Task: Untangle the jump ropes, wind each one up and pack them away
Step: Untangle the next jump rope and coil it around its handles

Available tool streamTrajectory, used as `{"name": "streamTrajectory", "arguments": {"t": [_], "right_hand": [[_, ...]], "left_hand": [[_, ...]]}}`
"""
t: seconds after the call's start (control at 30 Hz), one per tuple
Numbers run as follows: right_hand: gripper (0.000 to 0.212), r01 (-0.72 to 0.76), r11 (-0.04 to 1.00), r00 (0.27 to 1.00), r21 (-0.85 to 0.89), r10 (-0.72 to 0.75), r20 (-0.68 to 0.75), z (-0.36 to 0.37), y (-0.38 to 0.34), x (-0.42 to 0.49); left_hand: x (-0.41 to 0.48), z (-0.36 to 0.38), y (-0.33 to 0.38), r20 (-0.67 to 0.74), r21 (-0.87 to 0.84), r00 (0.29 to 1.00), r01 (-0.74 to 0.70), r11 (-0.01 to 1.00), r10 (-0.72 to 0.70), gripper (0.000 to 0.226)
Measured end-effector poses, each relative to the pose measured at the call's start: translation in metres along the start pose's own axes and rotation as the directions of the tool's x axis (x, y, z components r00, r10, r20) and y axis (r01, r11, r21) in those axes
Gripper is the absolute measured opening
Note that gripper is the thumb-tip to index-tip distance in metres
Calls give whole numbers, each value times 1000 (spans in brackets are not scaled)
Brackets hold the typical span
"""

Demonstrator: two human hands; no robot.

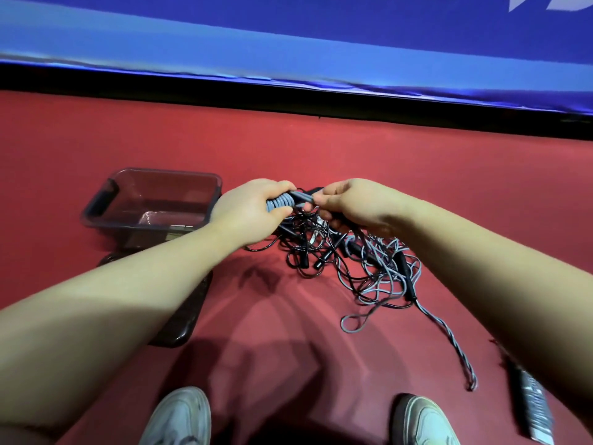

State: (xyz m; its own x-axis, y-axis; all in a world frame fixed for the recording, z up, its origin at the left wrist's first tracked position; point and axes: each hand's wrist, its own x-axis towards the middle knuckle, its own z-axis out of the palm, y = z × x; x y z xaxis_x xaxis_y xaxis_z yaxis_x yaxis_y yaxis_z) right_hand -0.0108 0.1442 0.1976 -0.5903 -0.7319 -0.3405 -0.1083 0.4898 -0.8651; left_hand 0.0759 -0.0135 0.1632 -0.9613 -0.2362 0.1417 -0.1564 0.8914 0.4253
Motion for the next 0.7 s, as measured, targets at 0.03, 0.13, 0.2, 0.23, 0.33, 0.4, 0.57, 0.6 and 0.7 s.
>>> {"name": "streamTrajectory", "arguments": {"t": [0.03, 0.13, 0.2, 0.23, 0.33, 0.4, 0.57, 0.6, 0.7], "right_hand": [[26, 62, 998, 998, -9, -62, -15, 1, 3, -2], [24, 211, 967, 975, -143, -219, -43, 6, 11, -8], [26, 277, 930, 952, -241, -300, -66, 6, 14, -11], [26, 304, 912, 940, -276, -335, -73, 6, 14, -13], [24, 350, 895, 917, -277, -388, -94, 5, 14, -15], [24, 341, 902, 917, -263, -381, -119, 1, 15, -13], [22, 320, 942, 939, -97, -329, -103, 2, 28, -10], [22, 333, 938, 937, -100, -341, -81, 5, 30, -9], [23, 339, 932, 935, -132, -349, -60, 7, 34, -6]], "left_hand": [[0, -1, 1, -13, -30, 1000, -5, 1000, 4, 31], [-4, -2, 4, -20, -167, 1000, -23, 986, 20, 28], [-5, -4, 3, 23, -298, 1000, -9, 954, 17, 38], [-5, -5, 3, 51, -329, 998, -5, 944, 23, 43], [-3, -8, 6, 29, -341, 997, -57, 938, 72, 43], [-2, -11, 7, -26, -362, 997, -75, 929, 70, 33], [-3, -15, 9, -16, -705, 995, 61, 707, -102, 24], [-4, -16, 11, 10, -768, 989, 101, 633, -147, 25], [-5, -19, 17, 148, -903, 962, 225, 366, -229, 22]]}}
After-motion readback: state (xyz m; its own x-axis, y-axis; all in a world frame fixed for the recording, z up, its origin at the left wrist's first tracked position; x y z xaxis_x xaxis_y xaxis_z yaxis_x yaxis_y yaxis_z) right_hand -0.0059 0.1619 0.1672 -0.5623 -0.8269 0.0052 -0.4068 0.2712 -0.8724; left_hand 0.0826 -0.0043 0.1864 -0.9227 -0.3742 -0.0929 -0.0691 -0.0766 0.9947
